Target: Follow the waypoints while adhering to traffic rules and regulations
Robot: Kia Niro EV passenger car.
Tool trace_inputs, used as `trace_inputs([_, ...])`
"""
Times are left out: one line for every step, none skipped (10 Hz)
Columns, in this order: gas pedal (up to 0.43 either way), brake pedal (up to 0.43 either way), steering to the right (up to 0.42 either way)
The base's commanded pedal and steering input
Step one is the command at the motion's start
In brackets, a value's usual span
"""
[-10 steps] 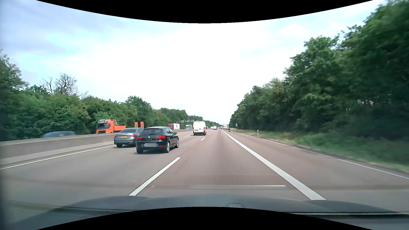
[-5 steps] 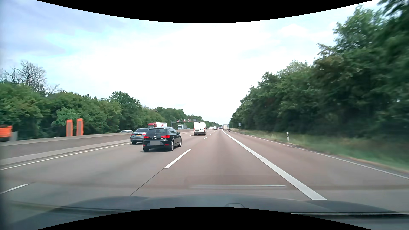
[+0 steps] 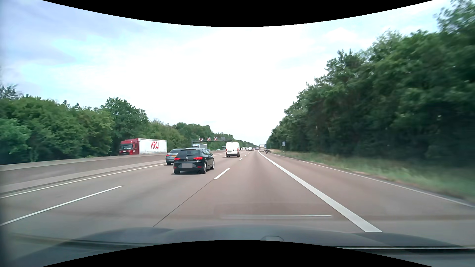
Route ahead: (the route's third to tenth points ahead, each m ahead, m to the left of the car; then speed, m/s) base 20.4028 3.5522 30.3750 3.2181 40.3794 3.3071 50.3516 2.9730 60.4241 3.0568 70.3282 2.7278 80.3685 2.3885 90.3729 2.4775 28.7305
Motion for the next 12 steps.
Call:
trace_inputs([0.13, 0.0, -0.004])
trace_inputs([0.13, 0.0, -0.004])
trace_inputs([0.13, 0.0, -0.004])
trace_inputs([0.13, 0.0, -0.003])
trace_inputs([0.13, 0.0, -0.004])
trace_inputs([0.13, 0.0, -0.004])
trace_inputs([0.13, 0.0, -0.004])
trace_inputs([0.13, 0.0, -0.004])
trace_inputs([0.13, 0.0, -0.003])
trace_inputs([0.13, 0.0, -0.004])
trace_inputs([0.13, 0.0, -0.003])
trace_inputs([0.13, 0.0, -0.003])
